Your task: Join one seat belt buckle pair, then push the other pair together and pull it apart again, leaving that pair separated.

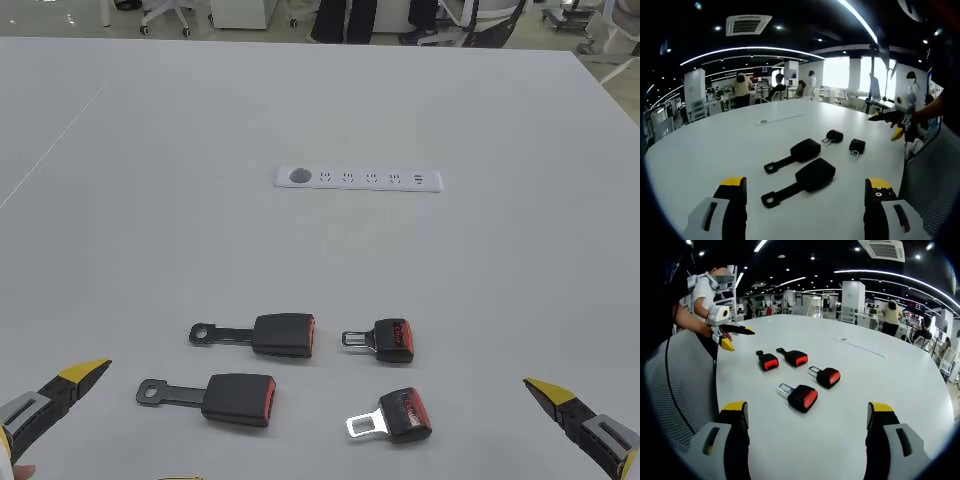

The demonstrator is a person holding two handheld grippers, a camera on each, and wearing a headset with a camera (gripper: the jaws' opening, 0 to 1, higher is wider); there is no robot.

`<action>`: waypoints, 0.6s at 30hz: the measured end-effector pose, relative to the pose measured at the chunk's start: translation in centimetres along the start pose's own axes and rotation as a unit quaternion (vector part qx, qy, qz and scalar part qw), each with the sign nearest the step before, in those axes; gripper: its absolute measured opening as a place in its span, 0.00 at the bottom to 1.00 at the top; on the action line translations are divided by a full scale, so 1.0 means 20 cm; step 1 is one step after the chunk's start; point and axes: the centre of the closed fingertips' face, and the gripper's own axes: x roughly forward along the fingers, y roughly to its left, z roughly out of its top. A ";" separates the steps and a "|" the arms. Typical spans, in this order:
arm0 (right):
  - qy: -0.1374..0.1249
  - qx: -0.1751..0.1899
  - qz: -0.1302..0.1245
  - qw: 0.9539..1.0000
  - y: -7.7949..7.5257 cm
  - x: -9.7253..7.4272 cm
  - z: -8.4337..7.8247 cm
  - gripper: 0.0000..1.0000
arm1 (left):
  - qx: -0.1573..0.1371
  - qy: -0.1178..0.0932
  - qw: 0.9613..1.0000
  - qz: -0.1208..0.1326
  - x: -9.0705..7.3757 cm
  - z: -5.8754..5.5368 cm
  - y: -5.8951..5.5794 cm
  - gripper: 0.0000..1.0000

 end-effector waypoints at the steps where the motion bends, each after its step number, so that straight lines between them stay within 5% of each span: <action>1: 0.000 0.000 0.000 1.000 0.00 0.00 0.00 0.99 | -0.001 0.000 1.000 0.000 0.00 0.00 0.00 1.00; 18: -0.002 -0.002 -0.001 1.000 0.00 -0.01 0.02 0.99 | -0.001 -0.001 1.000 -0.002 0.00 0.00 -0.01 1.00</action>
